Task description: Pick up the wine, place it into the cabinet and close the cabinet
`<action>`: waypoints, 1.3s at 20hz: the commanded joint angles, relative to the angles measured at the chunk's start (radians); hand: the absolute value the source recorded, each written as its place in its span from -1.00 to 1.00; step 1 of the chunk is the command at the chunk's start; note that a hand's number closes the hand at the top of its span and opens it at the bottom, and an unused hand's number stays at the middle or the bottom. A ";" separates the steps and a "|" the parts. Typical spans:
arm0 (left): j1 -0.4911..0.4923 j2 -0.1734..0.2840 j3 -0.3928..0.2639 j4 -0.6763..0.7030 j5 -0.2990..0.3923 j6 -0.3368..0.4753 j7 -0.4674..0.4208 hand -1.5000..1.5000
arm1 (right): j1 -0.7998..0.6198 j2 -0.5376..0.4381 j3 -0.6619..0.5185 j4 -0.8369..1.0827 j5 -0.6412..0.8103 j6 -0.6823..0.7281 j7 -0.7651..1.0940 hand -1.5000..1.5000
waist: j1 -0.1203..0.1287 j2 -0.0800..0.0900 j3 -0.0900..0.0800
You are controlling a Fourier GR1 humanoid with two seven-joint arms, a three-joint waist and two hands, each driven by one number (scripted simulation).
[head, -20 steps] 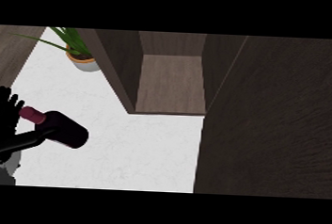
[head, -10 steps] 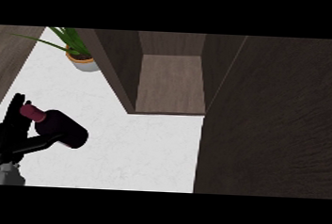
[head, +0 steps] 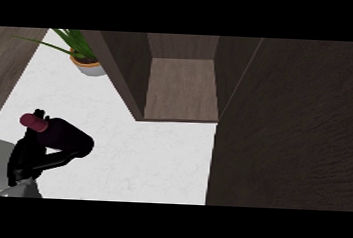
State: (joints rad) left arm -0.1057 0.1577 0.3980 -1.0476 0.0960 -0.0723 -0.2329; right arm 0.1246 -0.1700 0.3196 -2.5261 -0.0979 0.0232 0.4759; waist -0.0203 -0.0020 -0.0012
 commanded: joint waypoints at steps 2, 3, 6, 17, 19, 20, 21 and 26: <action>-0.005 -0.034 -0.018 0.033 0.004 0.002 -0.034 -1.00 | 0.052 -0.019 -0.025 -0.247 -0.086 -0.004 0.097 -1.00 | 0.008 -0.001 0.001; -0.009 -0.022 -0.002 0.080 0.006 0.000 -0.055 -1.00 | 0.002 -0.011 -0.011 -0.248 -0.076 -0.030 0.159 -1.00 | 0.009 0.000 0.000; -0.018 -0.019 0.032 0.106 0.062 -0.045 -0.102 -1.00 | 0.045 -0.011 0.001 -0.248 -0.067 -0.020 0.119 -1.00 | 0.006 -0.001 0.000; -0.077 -0.063 0.091 0.244 0.169 -0.079 -0.175 -1.00 | 0.064 -0.023 -0.016 -0.242 -0.082 -0.015 0.121 -1.00 | 0.007 -0.001 0.001; -0.140 -0.031 0.118 0.284 0.204 -0.089 -0.147 -1.00 | 0.062 -0.027 -0.032 -0.212 -0.104 0.014 0.070 -1.00 | 0.004 0.000 0.001; -0.137 -0.039 0.115 0.295 0.191 -0.078 -0.179 -1.00 | 0.076 -0.004 0.033 -0.260 -0.045 -0.017 0.087 -1.00 | -0.003 -0.002 0.000; -0.138 -0.038 0.113 0.314 0.197 -0.103 -0.192 -1.00 | 0.059 -0.034 -0.024 -0.272 -0.093 -0.006 0.126 -1.00 | -0.001 0.000 0.000; -0.197 -0.019 0.113 0.414 0.190 -0.107 -0.252 -1.00 | 0.042 -0.045 -0.067 -0.233 -0.114 0.011 0.105 -1.00 | -0.001 0.003 0.000</action>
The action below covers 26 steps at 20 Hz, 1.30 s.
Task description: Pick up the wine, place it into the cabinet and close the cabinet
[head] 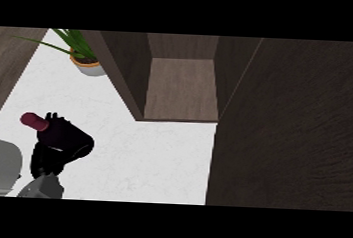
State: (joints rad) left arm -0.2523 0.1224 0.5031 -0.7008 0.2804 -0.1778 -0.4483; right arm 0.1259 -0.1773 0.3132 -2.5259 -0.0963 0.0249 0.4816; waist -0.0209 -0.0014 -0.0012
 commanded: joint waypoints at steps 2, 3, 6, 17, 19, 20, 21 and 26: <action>-0.039 0.029 0.003 0.052 0.013 -0.015 -0.024 -1.00 | 0.073 -0.033 -0.062 -0.223 -0.130 0.025 0.072 -1.00 | 0.004 0.001 0.001; -0.085 -0.013 -0.008 0.039 0.002 0.051 -0.029 1.00 | 0.079 -0.005 -0.024 -0.216 -0.096 0.009 0.046 -1.00 | -0.001 -0.001 0.001; -0.045 -0.019 -0.029 0.053 -0.003 -0.002 -0.054 1.00 | 0.062 -0.008 -0.007 -0.248 -0.084 -0.005 0.114 -1.00 | 0.007 -0.002 0.000; -0.086 -0.003 -0.075 0.047 -0.065 0.090 -0.166 1.00 | 0.035 0.000 -0.038 -0.235 -0.091 -0.001 0.111 -1.00 | 0.007 0.000 0.000; -0.031 -0.032 -0.110 -0.027 -0.060 0.025 -0.179 1.00 | 0.133 0.002 0.001 -0.185 -0.073 0.052 0.000 -1.00 | 0.010 -0.005 0.002; 0.007 -0.082 -0.135 -0.042 -0.068 -0.001 -0.225 1.00 | 0.072 0.011 -0.009 -0.199 -0.059 0.012 0.058 -1.00 | 0.015 -0.006 0.001; 0.045 -0.085 -0.150 -0.052 -0.073 -0.045 -0.252 1.00 | 0.057 0.010 -0.003 -0.208 -0.071 0.005 0.088 -1.00 | 0.018 -0.006 0.001; 0.204 -0.121 -0.252 -0.288 -0.060 -0.152 -0.249 1.00 | 0.043 0.008 -0.059 -0.160 -0.075 0.003 0.047 -1.00 | 0.032 -0.009 0.003</action>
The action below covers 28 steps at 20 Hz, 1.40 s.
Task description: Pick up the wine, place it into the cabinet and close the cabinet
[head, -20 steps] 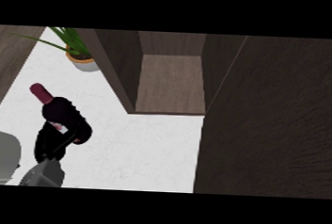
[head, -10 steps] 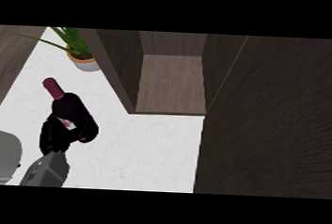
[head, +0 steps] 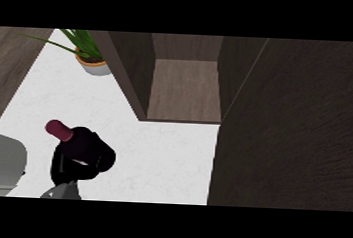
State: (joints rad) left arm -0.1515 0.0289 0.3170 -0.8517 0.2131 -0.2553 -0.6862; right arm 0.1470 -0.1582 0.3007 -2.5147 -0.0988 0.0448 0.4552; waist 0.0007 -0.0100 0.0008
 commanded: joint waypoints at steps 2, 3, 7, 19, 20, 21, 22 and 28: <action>0.116 -0.028 -0.088 -0.187 0.023 -0.090 0.021 1.00 | 0.074 -0.040 -0.047 -0.243 -0.114 0.009 0.095 -1.00 | -0.002 -0.002 0.002; 0.132 -0.028 -0.207 -0.195 0.079 -0.017 -0.001 1.00 | 0.079 -0.031 -0.032 -0.201 -0.098 0.020 0.052 -1.00 | -0.007 -0.002 0.001; 0.204 -0.029 -0.285 -0.438 0.091 0.048 0.129 1.00 | -0.011 -0.022 -0.067 -0.171 -0.118 0.000 0.102 -1.00 | 0.005 0.003 0.001; 0.143 -0.029 -0.595 -0.815 0.085 0.489 0.436 1.00 | -0.008 -0.005 -0.039 -0.229 -0.090 -0.012 0.153 -1.00 | -0.010 0.003 0.000; 0.116 -0.029 -0.648 -0.817 0.124 0.526 0.446 1.00 | 0.011 -0.012 -0.038 -0.199 -0.099 0.007 0.135 -1.00 | -0.013 0.005 0.000; 0.054 -0.029 -0.593 -0.791 0.115 0.522 0.496 1.00 | -0.045 -0.004 -0.028 -0.234 -0.087 -0.029 0.207 -1.00 | -0.014 0.006 -0.001; 0.060 -0.029 -0.666 -0.806 0.099 0.614 0.485 1.00 | -0.001 -0.015 -0.092 -0.185 -0.132 0.016 0.106 -1.00 | -0.016 0.007 0.000; -0.075 -0.029 -0.683 -0.769 0.121 0.755 0.585 1.00 | 0.061 -0.020 -0.100 -0.223 -0.139 0.043 0.103 -1.00 | -0.018 0.006 0.000</action>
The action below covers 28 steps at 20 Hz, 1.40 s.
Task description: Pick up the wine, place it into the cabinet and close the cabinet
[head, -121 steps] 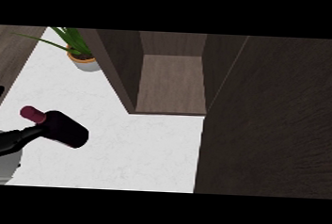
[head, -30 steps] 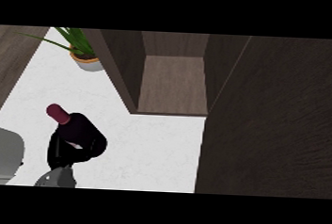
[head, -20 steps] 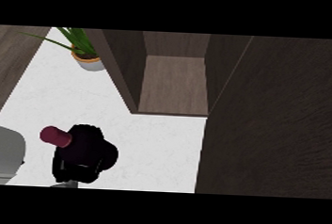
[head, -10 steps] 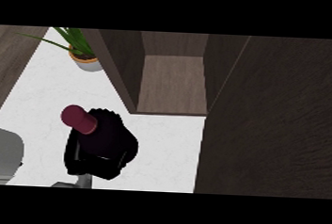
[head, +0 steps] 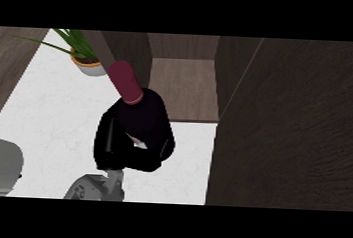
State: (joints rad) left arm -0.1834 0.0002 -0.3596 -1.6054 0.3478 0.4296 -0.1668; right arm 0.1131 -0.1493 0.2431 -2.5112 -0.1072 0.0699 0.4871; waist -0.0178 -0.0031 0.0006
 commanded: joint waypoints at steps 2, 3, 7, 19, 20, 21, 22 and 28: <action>-0.122 0.000 -0.035 0.078 0.027 0.145 0.026 1.00 | 0.039 0.005 -0.015 -0.197 -0.122 -0.011 0.082 -1.00 | -0.005 0.002 -0.001; -0.129 0.000 -0.059 0.082 0.020 0.153 0.045 1.00 | 0.072 -0.019 -0.034 -0.229 -0.148 0.010 0.099 -1.00 | -0.008 0.001 0.000; -0.204 0.000 0.008 0.206 0.015 0.124 0.017 1.00 | 0.068 -0.013 -0.030 -0.237 -0.127 0.009 0.104 -1.00 | -0.009 0.002 -0.001; -0.304 0.000 -0.064 0.507 0.181 0.200 -0.164 1.00 | 0.103 -0.005 -0.038 -0.209 -0.173 0.071 0.054 -1.00 | -0.024 0.005 -0.001; -0.256 0.000 -0.131 0.462 0.189 0.235 -0.183 1.00 | 0.095 -0.001 -0.067 -0.194 -0.178 0.067 0.043 -1.00 | -0.013 0.003 -0.001; -0.303 0.000 -0.084 0.540 0.198 0.186 -0.204 1.00 | 0.103 0.024 -0.023 -0.187 -0.147 0.051 0.045 -1.00 | -0.017 0.005 -0.001; -0.247 0.000 -0.093 0.560 0.227 0.154 -0.265 1.00 | 0.125 0.017 -0.006 -0.218 -0.116 0.052 0.054 -1.00 | -0.020 0.005 -0.002; -0.397 0.000 -0.035 0.721 0.349 0.103 -0.322 1.00 | 0.129 0.004 -0.047 -0.168 -0.158 0.096 -0.003 -1.00 | -0.021 0.007 -0.001</action>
State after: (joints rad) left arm -0.5151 0.0001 -0.4295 -0.9809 0.6323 0.5811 -0.4506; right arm 0.1781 -0.1275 0.2284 -2.5111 -0.1265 0.1463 0.4442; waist -0.0362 0.0030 -0.0006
